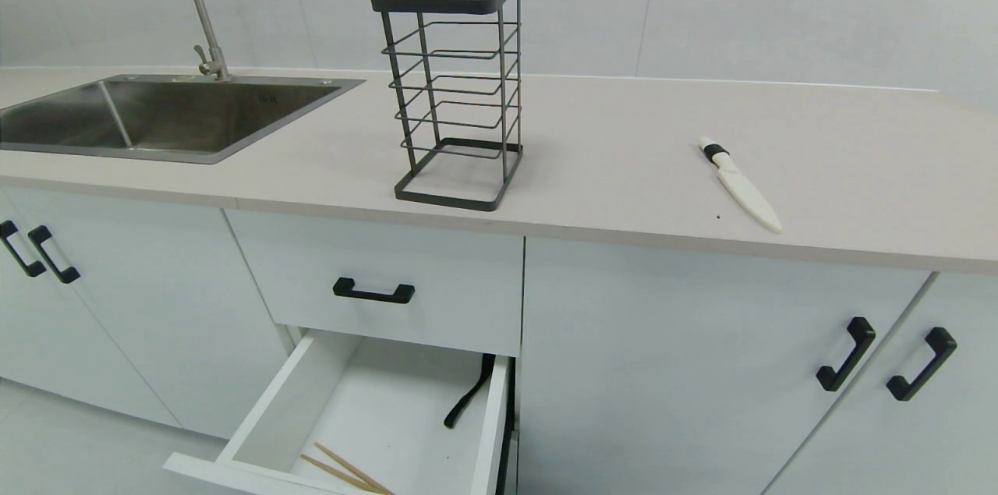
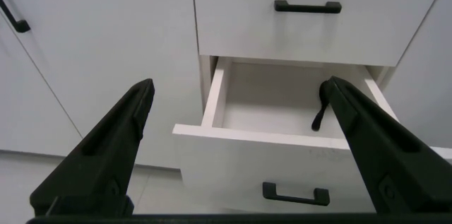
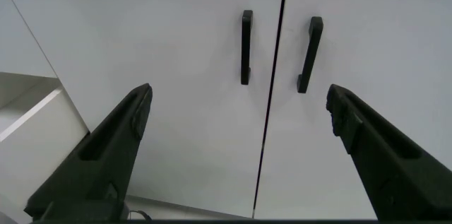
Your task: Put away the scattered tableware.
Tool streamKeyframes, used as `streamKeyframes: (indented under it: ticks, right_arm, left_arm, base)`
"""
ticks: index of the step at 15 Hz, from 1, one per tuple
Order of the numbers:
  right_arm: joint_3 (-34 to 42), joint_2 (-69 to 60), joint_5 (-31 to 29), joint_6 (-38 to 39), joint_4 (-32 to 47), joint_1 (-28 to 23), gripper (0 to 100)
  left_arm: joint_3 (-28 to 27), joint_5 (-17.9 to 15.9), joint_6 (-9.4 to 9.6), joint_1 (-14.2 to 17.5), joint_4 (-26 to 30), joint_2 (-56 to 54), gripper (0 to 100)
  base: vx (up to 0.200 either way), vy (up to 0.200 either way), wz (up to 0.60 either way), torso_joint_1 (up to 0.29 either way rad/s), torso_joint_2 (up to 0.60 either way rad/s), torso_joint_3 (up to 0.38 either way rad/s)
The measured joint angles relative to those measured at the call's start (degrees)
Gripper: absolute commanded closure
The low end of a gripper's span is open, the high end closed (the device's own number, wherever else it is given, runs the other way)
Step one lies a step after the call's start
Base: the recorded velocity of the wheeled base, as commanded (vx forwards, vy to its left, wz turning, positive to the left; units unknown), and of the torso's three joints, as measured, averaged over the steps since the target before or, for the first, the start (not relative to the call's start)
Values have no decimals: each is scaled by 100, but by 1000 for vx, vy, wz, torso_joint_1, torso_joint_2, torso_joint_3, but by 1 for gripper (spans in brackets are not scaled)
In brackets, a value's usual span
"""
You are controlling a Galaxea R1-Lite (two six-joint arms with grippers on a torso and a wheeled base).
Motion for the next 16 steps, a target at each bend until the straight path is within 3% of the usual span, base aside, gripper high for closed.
streamKeyframes:
  ticks: [4, 6, 8, 11, 16]
  right_arm:
    - [0, -16, -2, 5, 2, -4, 0]
    - [0, -16, 0, 5, 2, 0, 0]
    - [1, -16, -2, 5, 2, -4, 0]
    - [1, -16, -2, 5, 2, -4, 0]
    - [1, -16, -2, 5, 5, -4, 0]
  left_arm:
    - [0, -72, 171, 0, -49, 0, 0]
    - [-5, -77, 116, 0, -213, 2, 0]
    - [-369, -167, -80, -2, -772, 21, 0]
    - [-931, -306, -228, -35, 27, 76, 0]
    - [-1237, -452, -395, -149, 163, 635, 0]
  base:
    - [0, 0, 0, 0, 0, 0]
    - [0, 0, 0, 0, 0, 0]
    - [0, 0, 0, 0, 0, 0]
    - [0, 0, 0, 0, 0, 0]
    - [0, 0, 0, 0, 0, 0]
